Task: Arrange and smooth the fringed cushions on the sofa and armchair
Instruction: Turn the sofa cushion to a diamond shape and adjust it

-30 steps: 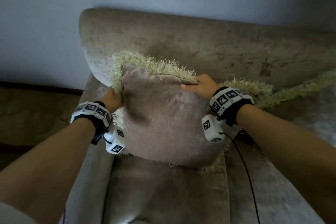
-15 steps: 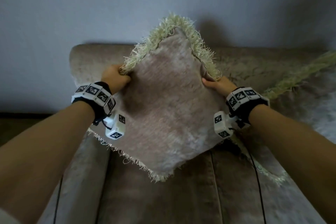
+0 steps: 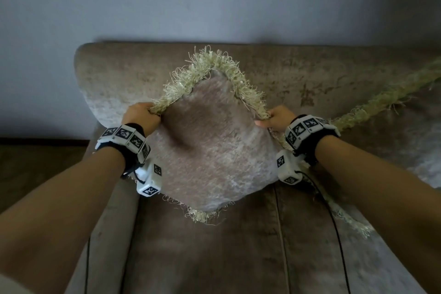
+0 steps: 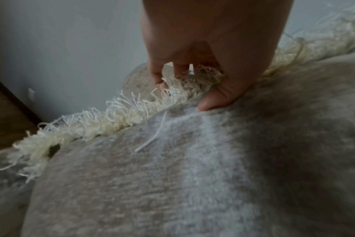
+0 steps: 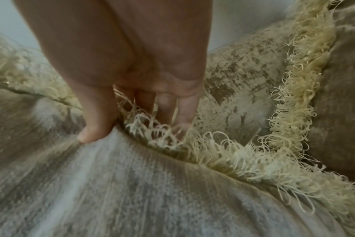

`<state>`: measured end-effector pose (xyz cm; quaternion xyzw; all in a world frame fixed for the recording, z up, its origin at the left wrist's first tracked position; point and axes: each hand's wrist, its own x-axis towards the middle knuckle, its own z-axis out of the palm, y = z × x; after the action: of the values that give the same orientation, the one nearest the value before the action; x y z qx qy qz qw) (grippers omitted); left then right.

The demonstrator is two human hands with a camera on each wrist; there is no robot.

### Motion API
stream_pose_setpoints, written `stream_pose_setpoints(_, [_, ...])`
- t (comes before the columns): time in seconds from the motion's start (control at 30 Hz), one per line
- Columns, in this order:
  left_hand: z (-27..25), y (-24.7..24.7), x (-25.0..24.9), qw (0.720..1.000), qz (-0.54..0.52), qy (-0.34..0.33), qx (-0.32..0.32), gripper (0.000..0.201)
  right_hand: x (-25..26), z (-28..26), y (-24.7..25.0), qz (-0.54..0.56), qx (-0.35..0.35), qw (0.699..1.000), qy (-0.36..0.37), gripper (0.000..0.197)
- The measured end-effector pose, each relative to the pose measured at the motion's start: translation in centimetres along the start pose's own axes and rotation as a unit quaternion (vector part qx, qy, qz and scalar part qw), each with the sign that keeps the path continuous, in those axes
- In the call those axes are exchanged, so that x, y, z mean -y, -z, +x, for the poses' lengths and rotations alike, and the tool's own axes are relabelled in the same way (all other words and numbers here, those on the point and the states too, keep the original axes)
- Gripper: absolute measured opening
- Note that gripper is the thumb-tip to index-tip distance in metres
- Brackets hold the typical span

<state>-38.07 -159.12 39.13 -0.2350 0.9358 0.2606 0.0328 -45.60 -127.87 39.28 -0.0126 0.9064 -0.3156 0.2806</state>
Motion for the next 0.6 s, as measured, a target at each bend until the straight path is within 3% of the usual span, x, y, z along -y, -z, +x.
stream_pose_setpoints(0.3, [1.4,2.8,-1.2,1.0,-0.014,0.017,-0.008,0.021,2.0,0.2,0.4,0.043,-0.003,0.999,0.01,0.027])
stream_pose_setpoints(0.4, [1.5,1.4,0.4,0.996,0.063,0.024,0.061,0.013,1.1,1.5,-1.9,-0.037,0.017,0.999,-0.028,0.043])
stream_pose_setpoints(0.5, [1.0,-1.0,2.3,0.984,0.126,0.028,0.124,0.038,-0.9,2.3,-3.2,-0.116,0.025,0.992,-0.049,0.029])
stream_pose_setpoints(0.6, [1.4,-1.8,3.1,0.988,0.117,0.019,0.1,0.042,-1.9,2.9,-2.6,-0.076,0.008,0.997,-0.019,0.039])
